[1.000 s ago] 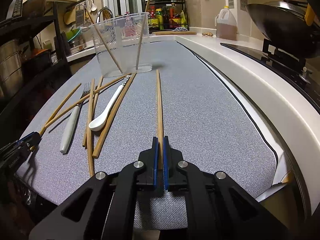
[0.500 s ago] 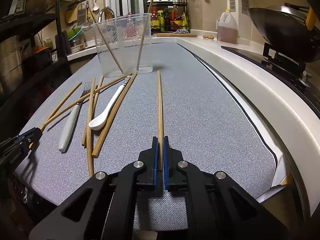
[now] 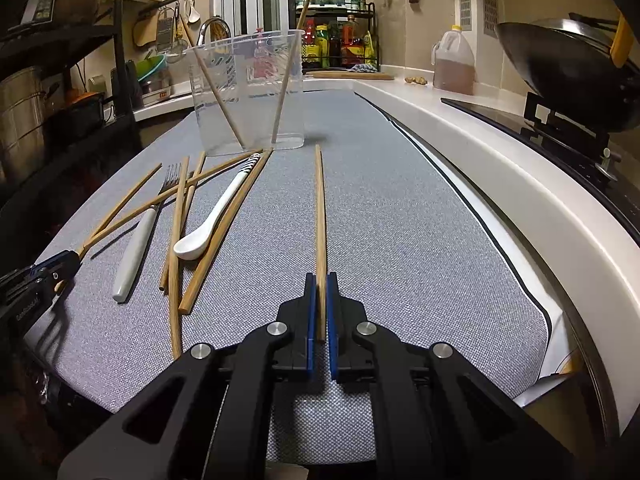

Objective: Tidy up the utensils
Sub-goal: 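Lift both held chopsticks and carry them over the clear container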

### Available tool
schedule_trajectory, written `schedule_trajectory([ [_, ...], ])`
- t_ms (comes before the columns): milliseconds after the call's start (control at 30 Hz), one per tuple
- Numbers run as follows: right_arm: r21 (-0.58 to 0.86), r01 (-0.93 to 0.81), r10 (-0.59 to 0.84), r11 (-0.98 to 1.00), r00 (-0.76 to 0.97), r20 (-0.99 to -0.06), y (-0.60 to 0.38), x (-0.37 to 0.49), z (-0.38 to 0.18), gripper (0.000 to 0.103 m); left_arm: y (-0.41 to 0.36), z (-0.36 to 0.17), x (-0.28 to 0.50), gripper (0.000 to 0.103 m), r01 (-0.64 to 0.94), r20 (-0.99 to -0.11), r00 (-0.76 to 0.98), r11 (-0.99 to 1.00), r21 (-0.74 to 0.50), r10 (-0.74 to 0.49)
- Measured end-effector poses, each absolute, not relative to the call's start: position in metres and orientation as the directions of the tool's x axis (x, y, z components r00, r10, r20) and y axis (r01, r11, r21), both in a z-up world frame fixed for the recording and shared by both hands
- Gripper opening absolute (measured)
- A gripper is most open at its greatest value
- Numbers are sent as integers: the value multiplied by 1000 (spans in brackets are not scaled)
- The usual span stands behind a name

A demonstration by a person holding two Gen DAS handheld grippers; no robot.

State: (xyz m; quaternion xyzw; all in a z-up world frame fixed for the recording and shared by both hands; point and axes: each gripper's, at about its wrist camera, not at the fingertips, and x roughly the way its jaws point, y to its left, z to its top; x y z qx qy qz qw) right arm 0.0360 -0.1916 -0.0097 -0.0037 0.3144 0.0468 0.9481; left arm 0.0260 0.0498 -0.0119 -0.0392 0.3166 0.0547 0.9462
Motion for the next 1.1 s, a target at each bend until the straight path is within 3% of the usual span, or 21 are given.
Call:
schedule_trajectory([
  [200,26,-87,85,996,796,-599,-193,35,-9,5,50,-10,25,6,-126,-603,793,991,-34,80],
  [1100,22,-82,83,996,869,-487,-198,12,51,5,29,33,0,6,-75,-455,887,997,21,76],
])
